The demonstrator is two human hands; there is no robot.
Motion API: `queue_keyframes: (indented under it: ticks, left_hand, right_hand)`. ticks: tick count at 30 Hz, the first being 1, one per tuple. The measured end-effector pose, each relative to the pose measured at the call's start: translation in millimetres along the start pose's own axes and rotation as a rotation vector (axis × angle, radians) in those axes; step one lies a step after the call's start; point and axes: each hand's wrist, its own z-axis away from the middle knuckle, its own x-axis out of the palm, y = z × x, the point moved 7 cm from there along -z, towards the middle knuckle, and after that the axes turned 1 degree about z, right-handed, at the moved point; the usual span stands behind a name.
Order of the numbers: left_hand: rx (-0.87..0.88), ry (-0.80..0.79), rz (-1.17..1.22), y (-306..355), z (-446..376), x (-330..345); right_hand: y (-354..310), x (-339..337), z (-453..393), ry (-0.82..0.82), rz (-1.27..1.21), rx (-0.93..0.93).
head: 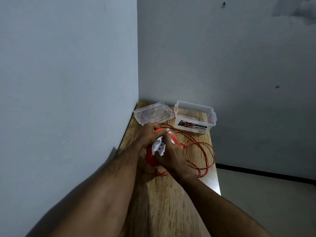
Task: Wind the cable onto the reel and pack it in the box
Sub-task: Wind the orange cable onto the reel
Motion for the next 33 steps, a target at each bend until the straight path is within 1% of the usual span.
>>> queue_keyframes:
  ticks: [3,6,9,10,11,12,13,14,15,17,18,19,20,21,22,23,27,30,33]
  left_hand:
    - [-0.005,0.056,0.07,0,0,-2]
    - [0.006,0.067,0.012,11,0,-1]
    - [0.029,0.071,-0.071,15,1,2]
    - [0.037,0.067,-0.081,14,0,2]
    - [0.043,0.058,-0.084,13,0,2]
    - [0.035,0.049,-0.08,11,0,2]
    - [0.026,0.05,-0.062,7,-1,1]
    - [0.008,0.058,-0.041,3,-1,-2]
    - [-0.003,0.071,-0.021,-1,-1,-6]
    - [-0.02,0.093,-0.007,-7,-2,-10]
    - [-0.026,0.097,-0.003,-7,-2,-12]
    - [-0.027,0.093,0.001,-6,-3,-13]
    - [-0.032,0.084,0.003,-6,-4,-12]
    - [-0.027,0.078,0.008,-6,-5,-12]
    - [-0.026,0.077,0.005,-6,-7,-11]
    - [-0.019,0.076,0.001,-6,-8,-9]
    - [-0.01,0.053,0.027,-4,-7,-4]
    - [0.007,0.026,0.028,1,-5,-2]
    - [0.016,0.017,0.048,2,-5,-2]
  right_hand:
    - [7,-10,1,0.162,-0.211,0.253]
    - [15,-10,5,0.298,-0.408,0.514]
    - [30,12,13,0.344,-0.65,0.92]
    - [34,19,15,0.345,-0.724,1.014]
    - [37,23,15,0.334,-0.771,1.065]
    - [38,25,14,0.309,-0.78,1.07]
    - [37,22,12,0.278,-0.744,1.016]
    - [34,14,10,0.253,-0.657,0.9]
    - [28,0,7,0.253,-0.507,0.728]
    - [9,-26,4,0.291,-0.143,0.312]
    - [0,-29,5,0.269,-0.007,0.121]
    - [-7,-25,6,0.205,0.106,-0.031]
    - [-9,-15,8,0.108,0.205,-0.124]
    - [-8,-6,10,0.012,0.284,-0.154]
    - [-4,1,11,-0.05,0.334,-0.143]
    - [-2,3,12,-0.07,0.359,-0.12]
    - [-2,5,8,-0.075,0.39,-0.082]
    - [-3,7,4,-0.099,0.388,-0.104]
    - [-3,4,-2,-0.092,0.334,-0.118]
